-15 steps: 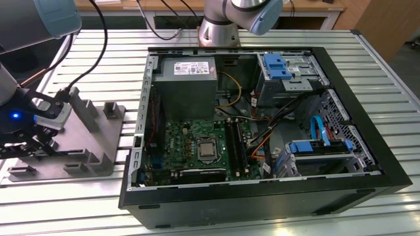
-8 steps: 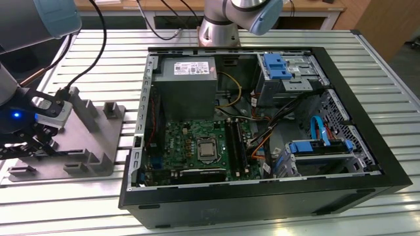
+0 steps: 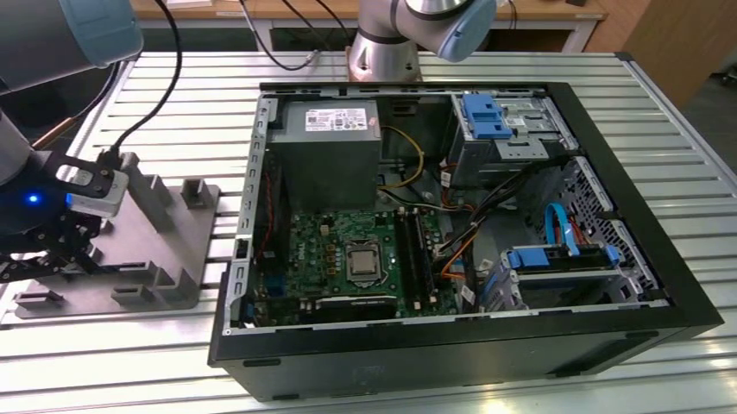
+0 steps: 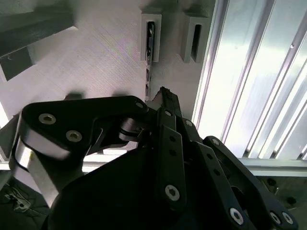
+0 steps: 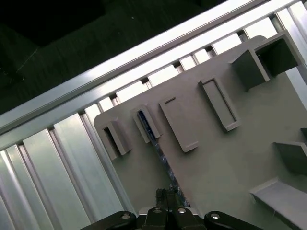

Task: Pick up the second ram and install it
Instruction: 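Pick up the second ram and move it above second insertion slot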

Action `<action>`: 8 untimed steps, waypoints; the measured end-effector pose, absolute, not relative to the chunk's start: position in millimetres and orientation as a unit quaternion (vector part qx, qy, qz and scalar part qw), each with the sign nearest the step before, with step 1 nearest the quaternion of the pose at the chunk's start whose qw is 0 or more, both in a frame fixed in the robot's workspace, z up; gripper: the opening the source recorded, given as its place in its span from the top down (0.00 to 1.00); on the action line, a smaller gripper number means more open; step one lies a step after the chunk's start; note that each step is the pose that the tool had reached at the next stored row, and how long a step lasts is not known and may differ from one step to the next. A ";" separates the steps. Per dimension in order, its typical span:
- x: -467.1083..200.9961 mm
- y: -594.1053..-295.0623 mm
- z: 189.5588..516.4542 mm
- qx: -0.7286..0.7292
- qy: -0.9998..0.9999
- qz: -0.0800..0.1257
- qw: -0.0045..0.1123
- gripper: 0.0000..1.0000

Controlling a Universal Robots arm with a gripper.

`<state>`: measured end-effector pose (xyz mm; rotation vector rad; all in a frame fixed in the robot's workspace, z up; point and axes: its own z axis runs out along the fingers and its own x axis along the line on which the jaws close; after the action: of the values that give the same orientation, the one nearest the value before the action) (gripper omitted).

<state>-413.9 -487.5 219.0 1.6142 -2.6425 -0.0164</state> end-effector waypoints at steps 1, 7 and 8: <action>-413.9 -487.5 219.0 0.525 -0.851 -0.005 0.023 0.90; -413.9 -487.5 219.0 0.548 -0.836 -0.005 0.023 0.90; -413.9 -487.5 219.0 0.552 -0.834 -0.004 0.023 0.90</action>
<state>-413.9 -487.5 219.0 1.7089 -2.5819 -0.0138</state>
